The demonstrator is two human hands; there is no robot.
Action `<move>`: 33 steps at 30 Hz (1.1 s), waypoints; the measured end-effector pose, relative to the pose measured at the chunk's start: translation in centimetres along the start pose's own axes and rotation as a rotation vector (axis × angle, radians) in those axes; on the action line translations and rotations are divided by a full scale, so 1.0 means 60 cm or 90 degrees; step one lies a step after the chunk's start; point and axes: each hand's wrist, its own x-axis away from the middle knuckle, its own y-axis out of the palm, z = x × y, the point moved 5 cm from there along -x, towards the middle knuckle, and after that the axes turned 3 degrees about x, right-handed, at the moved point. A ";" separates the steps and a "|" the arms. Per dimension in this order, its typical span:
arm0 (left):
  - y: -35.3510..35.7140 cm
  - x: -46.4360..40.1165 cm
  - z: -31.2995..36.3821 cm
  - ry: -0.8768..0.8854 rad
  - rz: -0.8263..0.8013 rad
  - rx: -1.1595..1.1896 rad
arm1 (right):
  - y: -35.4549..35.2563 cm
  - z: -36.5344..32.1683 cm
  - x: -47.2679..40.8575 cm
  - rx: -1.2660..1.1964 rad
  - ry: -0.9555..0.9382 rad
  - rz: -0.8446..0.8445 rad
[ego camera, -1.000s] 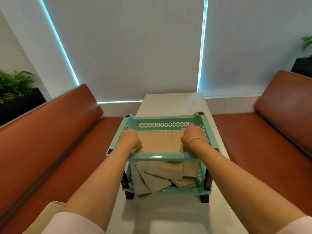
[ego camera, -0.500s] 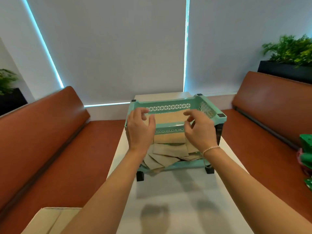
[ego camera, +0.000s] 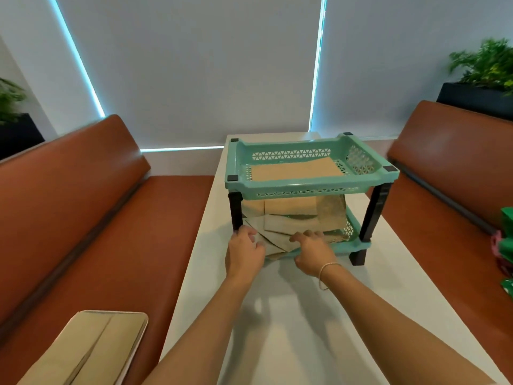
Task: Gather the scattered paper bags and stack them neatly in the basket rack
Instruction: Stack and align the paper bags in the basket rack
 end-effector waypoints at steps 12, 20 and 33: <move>0.054 -0.026 0.013 0.001 -0.037 -0.028 | 0.024 -0.007 -0.064 0.069 -0.084 -0.102; 0.070 -0.037 0.018 0.008 0.006 -0.020 | -0.006 0.005 -0.078 -0.058 -0.089 -0.099; 0.063 -0.040 0.054 0.080 -0.016 -0.211 | -0.071 0.078 -0.078 -0.668 -0.014 0.144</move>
